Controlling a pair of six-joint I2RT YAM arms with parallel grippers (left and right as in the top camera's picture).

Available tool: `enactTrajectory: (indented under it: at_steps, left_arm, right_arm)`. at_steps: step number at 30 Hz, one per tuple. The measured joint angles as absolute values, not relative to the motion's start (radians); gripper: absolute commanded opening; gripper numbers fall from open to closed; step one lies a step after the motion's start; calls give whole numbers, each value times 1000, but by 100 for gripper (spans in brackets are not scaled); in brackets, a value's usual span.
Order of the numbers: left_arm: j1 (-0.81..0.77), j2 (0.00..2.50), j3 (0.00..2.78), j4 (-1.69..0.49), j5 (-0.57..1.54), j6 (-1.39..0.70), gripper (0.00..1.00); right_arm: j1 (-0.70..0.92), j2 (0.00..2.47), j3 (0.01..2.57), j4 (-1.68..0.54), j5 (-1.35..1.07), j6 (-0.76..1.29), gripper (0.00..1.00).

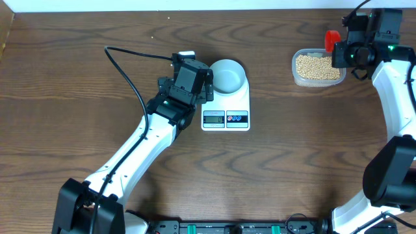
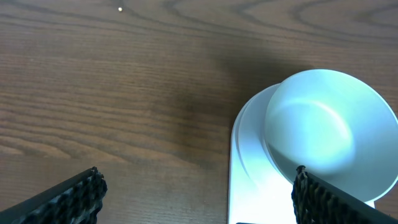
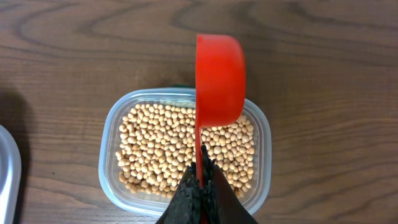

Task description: Scoop item into bowl and weigh 50g on scale

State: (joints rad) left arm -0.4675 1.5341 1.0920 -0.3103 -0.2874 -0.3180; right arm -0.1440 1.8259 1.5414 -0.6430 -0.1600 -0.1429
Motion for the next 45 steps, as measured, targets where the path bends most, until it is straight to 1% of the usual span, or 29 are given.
enactTrajectory:
  at_steps: [7, 11, 14, 20, 24, 32, 45]
  left_arm:
    - [-467, 1534, 1092, -311, -283, -318, 98]
    - [-467, 1509, 1092, -364, -178, -238, 98]
    - [-469, 1418, 1090, -459, -105, -176, 98]
    - [-443, 1143, 1097, -640, -29, -116, 98]
    - [-409, 1080, 1158, -745, 55, -99, 98]
    - [-389, 1159, 1361, -880, 163, -46, 98]
    - [-388, 1454, 1371, -916, 216, 8, 98]
  right_arm:
    - [-144, 1826, 1541, -610, -160, -142, 1]
    - [-144, 1826, 1541, -595, -160, -142, 1]
    - [-144, 1826, 1541, -599, -161, -142, 1]
    - [-144, 1826, 1541, -601, -161, -142, 1]
    - [-144, 1826, 1541, -593, -161, -142, 1]
    - [-144, 1826, 1541, -592, -161, -142, 1]
    - [-144, 1826, 1541, -606, -161, -142, 1]
